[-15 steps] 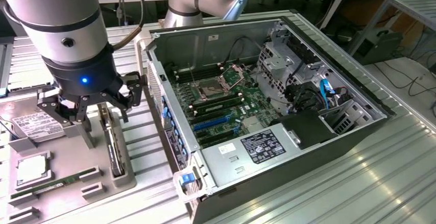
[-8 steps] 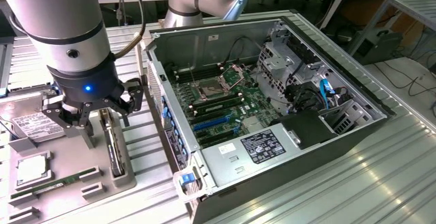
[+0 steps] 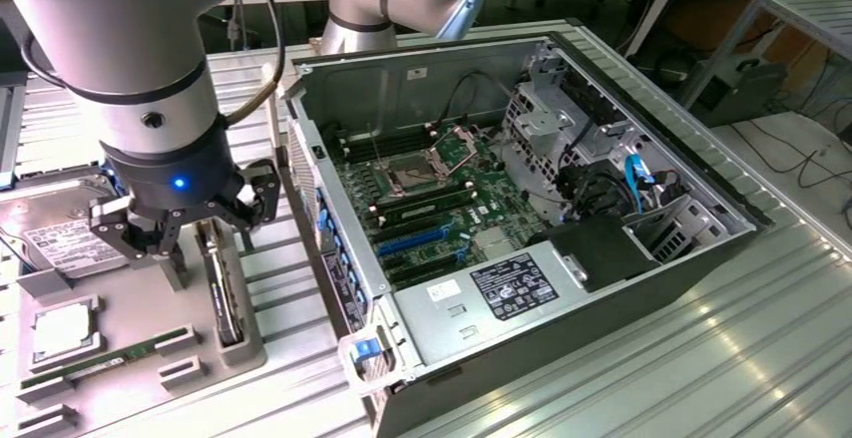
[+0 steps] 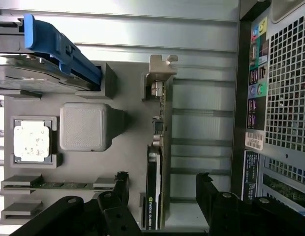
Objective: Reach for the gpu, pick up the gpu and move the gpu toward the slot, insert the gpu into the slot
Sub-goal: 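Pick up the gpu and move the gpu toward the slot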
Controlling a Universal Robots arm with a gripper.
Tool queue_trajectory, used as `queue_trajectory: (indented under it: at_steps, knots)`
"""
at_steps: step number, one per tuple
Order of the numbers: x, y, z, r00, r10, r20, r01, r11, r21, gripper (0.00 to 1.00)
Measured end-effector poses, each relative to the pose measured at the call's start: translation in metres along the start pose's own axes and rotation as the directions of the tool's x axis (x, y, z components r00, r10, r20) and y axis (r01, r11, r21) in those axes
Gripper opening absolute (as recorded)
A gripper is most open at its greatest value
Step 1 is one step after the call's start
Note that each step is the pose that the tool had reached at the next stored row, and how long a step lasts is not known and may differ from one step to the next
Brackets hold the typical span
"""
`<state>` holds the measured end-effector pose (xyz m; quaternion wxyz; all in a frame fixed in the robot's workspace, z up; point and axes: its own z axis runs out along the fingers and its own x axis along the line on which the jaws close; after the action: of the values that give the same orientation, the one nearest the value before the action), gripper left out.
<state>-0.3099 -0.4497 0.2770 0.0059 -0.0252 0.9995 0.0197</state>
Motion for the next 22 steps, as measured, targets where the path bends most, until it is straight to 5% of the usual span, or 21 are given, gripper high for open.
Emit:
queue_trajectory:
  at_steps: [10, 22]
  knots:
    - [0.007, 0.0118, 0.013, 1.0, 0.0, -0.0002, 0.0, 1.0, 0.002, 0.66]
    - [0.013, 0.004, 0.0308, 1.0, 0.0, -0.0001, 0.0, 1.0, 0.0018, 0.66]
